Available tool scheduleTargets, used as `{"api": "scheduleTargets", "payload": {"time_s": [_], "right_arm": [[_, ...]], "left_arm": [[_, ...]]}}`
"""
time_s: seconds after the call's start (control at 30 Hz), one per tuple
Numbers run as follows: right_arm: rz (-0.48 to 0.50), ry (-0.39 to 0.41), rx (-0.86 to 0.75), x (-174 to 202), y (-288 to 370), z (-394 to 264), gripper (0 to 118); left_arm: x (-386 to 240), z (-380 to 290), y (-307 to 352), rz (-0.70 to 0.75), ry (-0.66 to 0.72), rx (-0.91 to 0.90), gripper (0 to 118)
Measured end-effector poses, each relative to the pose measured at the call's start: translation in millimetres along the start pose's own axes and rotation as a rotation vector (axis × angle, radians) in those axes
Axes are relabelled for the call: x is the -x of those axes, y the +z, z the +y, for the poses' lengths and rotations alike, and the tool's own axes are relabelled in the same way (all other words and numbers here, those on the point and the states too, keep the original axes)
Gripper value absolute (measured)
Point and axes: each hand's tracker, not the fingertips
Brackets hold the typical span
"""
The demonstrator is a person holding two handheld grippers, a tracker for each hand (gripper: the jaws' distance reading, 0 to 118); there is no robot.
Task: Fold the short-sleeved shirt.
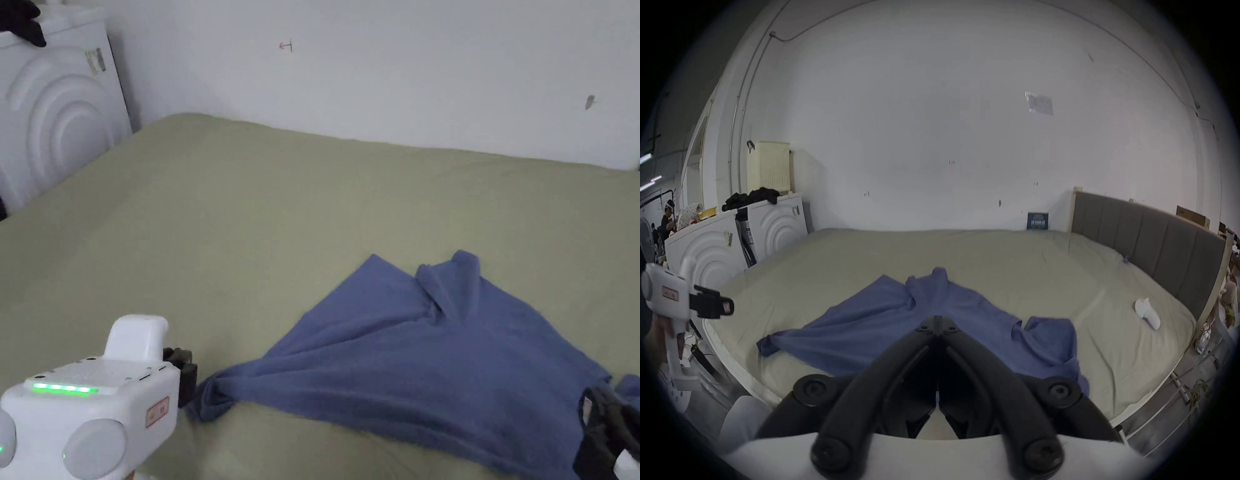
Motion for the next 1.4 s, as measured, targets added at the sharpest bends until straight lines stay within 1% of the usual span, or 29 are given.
{"api": "scheduleTargets", "payload": {"time_s": [0.07,0.1,0.13,0.17,0.2,0.27,0.3,0.33,0.37,0.47,0.5,0.57,0.6,0.63,0.67,0.7,0.73,0.77,0.8,0.97,1.07,1.1,1.2,1.23,1.27,1.3,1.33,1.37,1.4], "right_arm": [[-0.004,0.0,0.039,2,-11,-7,2],[-0.005,0.0,0.054,2,-15,-10,2],[-0.007,-0.002,0.065,2,-19,-12,2],[-0.008,-0.005,0.081,1,-23,-15,2],[-0.004,-0.01,0.092,1,-27,-17,2],[0.006,-0.03,0.097,-1,-32,-20,2],[0.006,-0.039,0.117,-2,-35,-21,2],[0.004,-0.044,0.122,-3,-37,-22,2],[0.0,-0.048,0.124,-3,-38,-24,2],[-0.008,-0.043,0.148,-6,-43,-28,2],[-0.01,-0.036,0.154,-6,-44,-30,2],[-0.014,-0.023,0.161,-8,-45,-34,2],[-0.015,-0.022,0.165,-9,-46,-36,2],[-0.014,-0.025,0.175,-10,-48,-37,2],[-0.014,-0.032,0.188,-11,-50,-38,2],[-0.014,-0.036,0.194,-13,-52,-39,2],[-0.015,-0.038,0.203,-15,-55,-39,2],[-0.019,-0.04,0.215,-17,-61,-39,2],[-0.019,-0.043,0.218,-19,-65,-38,2],[-0.038,-0.042,0.253,-40,-118,-13,2],[-0.061,0.003,0.272,-58,-175,6,2],[-0.05,0.027,0.296,-64,-196,12,2],[-0.069,0.057,0.338,-81,-269,28,4],[-0.055,0.07,0.367,-88,-295,33,10],[-0.055,0.06,0.395,-94,-319,36,21],[-0.06,0.057,0.424,-99,-337,38,29],[-0.051,0.06,0.468,-104,-359,40,29],[-0.052,0.053,0.504,-108,-377,39,75],[-0.055,0.055,0.563,-112,-396,35,108]], "left_arm": [[15,-5,-24,-0.002,0.024,0.051,2],[18,-6,-33,-0.016,0.021,0.066,20],[22,-4,-44,-0.048,0.027,0.092,50],[24,-2,-55,-0.083,0.029,0.115,97],[21,-2,-61,-0.105,0.037,0.137,118],[17,-1,-86,-0.088,0.022,0.202,118],[16,0,-93,-0.092,0.002,0.196,118],[18,3,-103,-0.045,-0.015,0.22,118],[17,4,-113,-0.019,-0.024,0.226,118],[13,3,-135,-0.018,-0.032,0.267,118],[10,4,-137,-0.018,-0.042,0.278,116],[3,5,-135,-0.026,-0.06,0.277,100],[1,2,-132,-0.006,-0.068,0.265,97],[0,3,-129,-0.033,-0.063,0.265,86],[-2,4,-125,-0.034,-0.06,0.265,71],[-3,5,-121,-0.032,-0.06,0.253,43],[-4,3,-118,-0.051,-0.059,0.254,4],[-6,3,-115,-0.057,-0.029,0.247,1],[-7,4,-115,-0.07,-0.021,0.259,1],[-14,3,-111,-0.054,-0.027,0.24,1],[-16,2,-109,-0.053,-0.024,0.229,1],[-15,2,-109,-0.056,-0.02,0.231,1],[-20,3,-102,-0.075,0.007,0.227,1],[-21,3,-100,-0.074,0.01,0.227,1],[-21,5,-101,-0.075,0.011,0.224,1],[-22,5,-100,-0.075,0.009,0.223,1],[-23,6,-98,-0.075,0.004,0.221,1],[-24,6,-97,-0.078,-0.001,0.22,1],[-23,7,-101,-0.075,-0.001,0.22,1]]}}
